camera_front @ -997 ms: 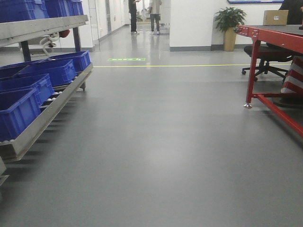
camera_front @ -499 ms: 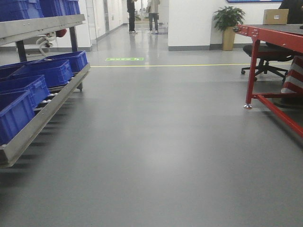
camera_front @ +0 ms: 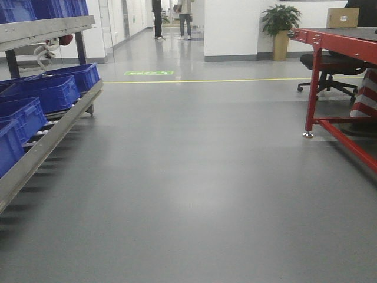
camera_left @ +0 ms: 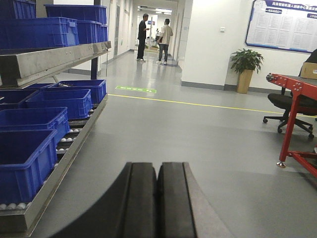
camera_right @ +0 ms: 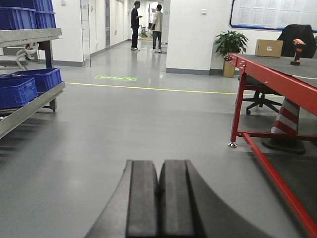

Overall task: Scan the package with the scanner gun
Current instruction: 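Drive the base forward along the corridor past the blue bins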

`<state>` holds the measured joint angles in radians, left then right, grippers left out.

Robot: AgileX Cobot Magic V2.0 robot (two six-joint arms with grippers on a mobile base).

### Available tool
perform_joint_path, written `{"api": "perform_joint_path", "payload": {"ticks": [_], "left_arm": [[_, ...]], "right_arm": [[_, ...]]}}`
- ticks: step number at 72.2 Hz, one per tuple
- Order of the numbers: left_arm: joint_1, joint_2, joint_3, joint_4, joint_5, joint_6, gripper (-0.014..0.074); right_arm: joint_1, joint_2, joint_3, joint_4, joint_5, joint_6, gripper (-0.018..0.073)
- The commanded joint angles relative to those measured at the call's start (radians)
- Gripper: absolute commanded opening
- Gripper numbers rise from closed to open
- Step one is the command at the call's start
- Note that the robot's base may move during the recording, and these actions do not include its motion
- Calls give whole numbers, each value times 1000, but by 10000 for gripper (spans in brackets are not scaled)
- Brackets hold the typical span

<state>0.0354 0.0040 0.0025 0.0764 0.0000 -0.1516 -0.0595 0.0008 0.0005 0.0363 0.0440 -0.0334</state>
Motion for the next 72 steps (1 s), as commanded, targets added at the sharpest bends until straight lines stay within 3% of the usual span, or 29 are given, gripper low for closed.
{"api": "perform_joint_path", "payload": {"ticks": [1,72], "left_arm": [[-1,-4,-2,-5,-18,3,-111],[1,-4,-2,-5,-18,3,-111]], "right_arm": [[-1,-1,0,-5,-21,0,-167],[2,-1,0,-5,-21,0,-167]]}}
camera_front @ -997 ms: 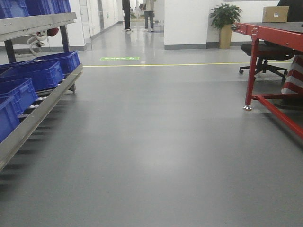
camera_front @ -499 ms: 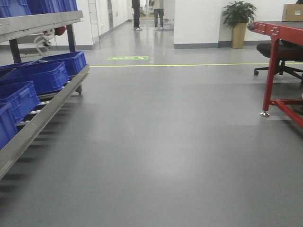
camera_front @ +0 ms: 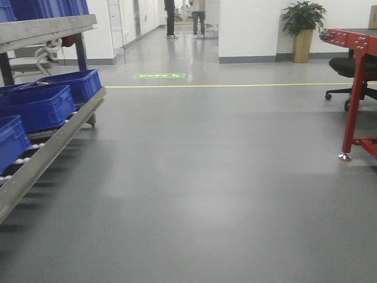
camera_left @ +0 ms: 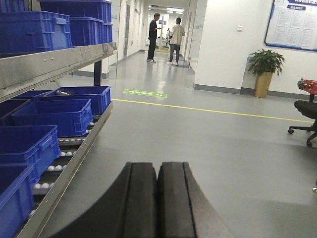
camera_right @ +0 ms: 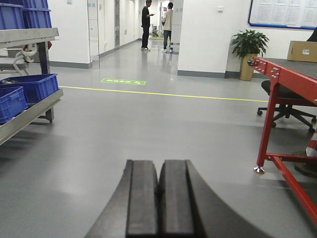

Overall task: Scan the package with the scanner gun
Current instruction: 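Drive the base forward along the corridor past the blue bins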

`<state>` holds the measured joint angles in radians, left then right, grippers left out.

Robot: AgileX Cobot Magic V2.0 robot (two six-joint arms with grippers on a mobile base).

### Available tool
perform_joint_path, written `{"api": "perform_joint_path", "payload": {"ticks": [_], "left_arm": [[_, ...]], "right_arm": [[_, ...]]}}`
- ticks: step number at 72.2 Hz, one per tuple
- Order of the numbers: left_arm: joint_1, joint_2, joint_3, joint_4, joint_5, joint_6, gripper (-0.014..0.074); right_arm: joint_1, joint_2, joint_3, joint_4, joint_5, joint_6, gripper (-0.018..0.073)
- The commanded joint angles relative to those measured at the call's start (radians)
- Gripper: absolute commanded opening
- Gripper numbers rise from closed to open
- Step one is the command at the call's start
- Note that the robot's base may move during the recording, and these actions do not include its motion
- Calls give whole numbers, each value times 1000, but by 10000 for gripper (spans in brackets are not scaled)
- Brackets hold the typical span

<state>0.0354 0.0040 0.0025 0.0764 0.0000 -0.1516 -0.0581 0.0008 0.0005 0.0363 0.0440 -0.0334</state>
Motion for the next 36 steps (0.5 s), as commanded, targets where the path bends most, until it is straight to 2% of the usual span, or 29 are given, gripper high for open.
{"api": "perform_joint_path", "payload": {"ticks": [1,36], "left_arm": [[1,-4,-2,-5,-18,3,-111],[1,-4,-2,-5,-18,3,-111]], "right_arm": [[0,-1,0,-5,-21,0,-167],[0,-1,0,-5,-23,0,-167]]}}
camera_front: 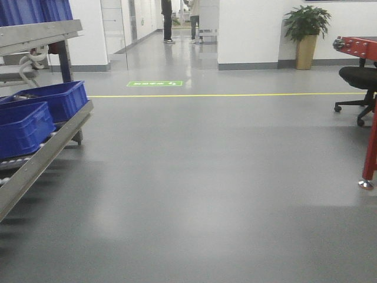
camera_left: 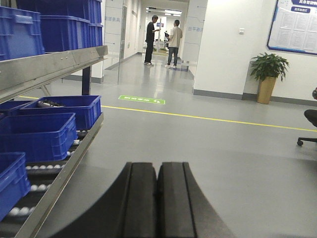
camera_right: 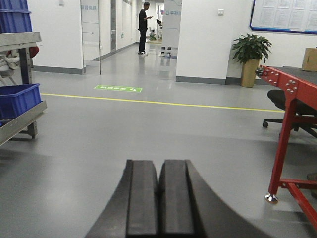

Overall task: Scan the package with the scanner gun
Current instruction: 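Drive the base forward along the corridor past the blue bins, then drive forward toward the glass doors and turn toward the red table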

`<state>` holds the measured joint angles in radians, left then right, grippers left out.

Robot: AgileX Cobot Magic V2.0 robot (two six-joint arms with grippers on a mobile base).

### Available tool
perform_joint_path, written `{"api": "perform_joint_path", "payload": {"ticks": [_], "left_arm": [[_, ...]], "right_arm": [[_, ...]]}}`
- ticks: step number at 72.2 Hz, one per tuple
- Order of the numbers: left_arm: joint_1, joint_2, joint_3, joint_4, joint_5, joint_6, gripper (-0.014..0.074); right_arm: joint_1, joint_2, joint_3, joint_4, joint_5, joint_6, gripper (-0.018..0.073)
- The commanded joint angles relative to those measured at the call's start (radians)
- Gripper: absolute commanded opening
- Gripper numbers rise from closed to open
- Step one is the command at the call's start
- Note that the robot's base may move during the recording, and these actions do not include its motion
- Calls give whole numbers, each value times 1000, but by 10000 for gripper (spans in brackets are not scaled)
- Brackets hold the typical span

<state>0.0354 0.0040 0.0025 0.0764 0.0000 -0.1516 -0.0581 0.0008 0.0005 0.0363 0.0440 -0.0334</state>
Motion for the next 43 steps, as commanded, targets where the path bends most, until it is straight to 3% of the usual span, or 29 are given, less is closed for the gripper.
{"api": "perform_joint_path", "payload": {"ticks": [1,43], "left_arm": [[1,-4,-2,-5,-18,3,-111],[1,-4,-2,-5,-18,3,-111]], "right_arm": [[0,-1,0,-5,-23,0,-167],[0,-1,0,-5,-23,0,-167]]}}
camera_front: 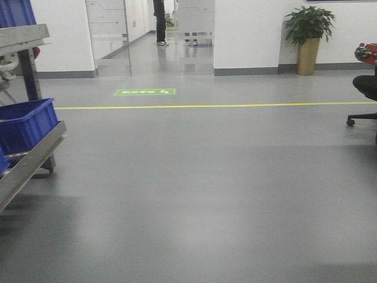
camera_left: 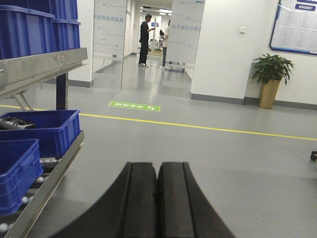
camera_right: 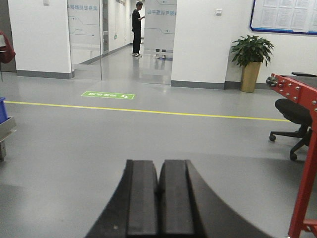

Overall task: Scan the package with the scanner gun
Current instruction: 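Drive forward toward the glass doors and turn toward the red table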

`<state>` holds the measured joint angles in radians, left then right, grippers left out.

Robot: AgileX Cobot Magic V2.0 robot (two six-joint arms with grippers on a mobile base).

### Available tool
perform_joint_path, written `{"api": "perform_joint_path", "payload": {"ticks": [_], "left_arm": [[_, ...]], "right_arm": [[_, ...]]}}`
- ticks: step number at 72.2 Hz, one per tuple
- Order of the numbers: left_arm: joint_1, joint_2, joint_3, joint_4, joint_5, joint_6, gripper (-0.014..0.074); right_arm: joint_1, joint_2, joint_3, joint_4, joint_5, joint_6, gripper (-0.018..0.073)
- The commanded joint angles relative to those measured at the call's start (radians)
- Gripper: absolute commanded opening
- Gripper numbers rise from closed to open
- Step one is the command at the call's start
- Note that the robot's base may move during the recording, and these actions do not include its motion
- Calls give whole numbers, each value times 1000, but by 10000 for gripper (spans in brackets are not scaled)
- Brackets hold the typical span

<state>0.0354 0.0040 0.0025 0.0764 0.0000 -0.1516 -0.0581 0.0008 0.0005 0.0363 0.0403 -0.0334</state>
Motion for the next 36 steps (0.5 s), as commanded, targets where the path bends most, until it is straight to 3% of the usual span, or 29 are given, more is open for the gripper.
{"api": "perform_joint_path", "payload": {"ticks": [1,36], "left_arm": [[1,-4,-2,-5,-18,3,-111],[1,-4,-2,-5,-18,3,-111]], "right_arm": [[0,-1,0,-5,-19,0,-167],[0,-1,0,-5,-19,0,-167]]}}
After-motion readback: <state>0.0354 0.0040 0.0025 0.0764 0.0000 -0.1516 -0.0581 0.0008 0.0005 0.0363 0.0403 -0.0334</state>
